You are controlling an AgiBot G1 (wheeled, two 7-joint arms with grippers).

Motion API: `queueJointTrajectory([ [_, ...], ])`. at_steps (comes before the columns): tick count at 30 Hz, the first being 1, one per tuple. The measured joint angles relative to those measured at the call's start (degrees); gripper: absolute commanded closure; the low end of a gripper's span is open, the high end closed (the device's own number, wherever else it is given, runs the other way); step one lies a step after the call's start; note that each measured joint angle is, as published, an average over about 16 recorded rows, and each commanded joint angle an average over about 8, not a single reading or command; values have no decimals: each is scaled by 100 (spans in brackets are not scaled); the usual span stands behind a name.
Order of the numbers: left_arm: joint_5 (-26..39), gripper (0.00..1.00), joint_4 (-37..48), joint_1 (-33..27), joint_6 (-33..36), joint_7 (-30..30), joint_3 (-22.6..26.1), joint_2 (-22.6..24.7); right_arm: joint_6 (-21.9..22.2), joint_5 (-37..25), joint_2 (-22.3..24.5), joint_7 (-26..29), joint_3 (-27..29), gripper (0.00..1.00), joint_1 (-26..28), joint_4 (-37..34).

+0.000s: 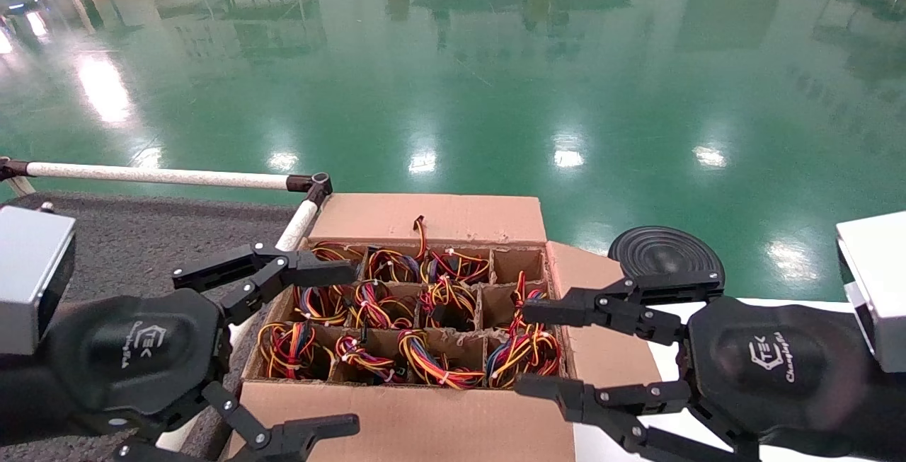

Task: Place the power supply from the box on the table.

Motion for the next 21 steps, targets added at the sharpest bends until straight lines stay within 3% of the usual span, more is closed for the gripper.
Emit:
queueJointTrajectory([
  [20, 0, 0, 0, 0, 0, 0, 0, 0, 0, 0, 0, 0, 0, 0, 0, 0],
  [21, 0, 0, 0, 0, 0, 0, 0, 0, 0, 0, 0, 0, 0, 4, 0, 0],
])
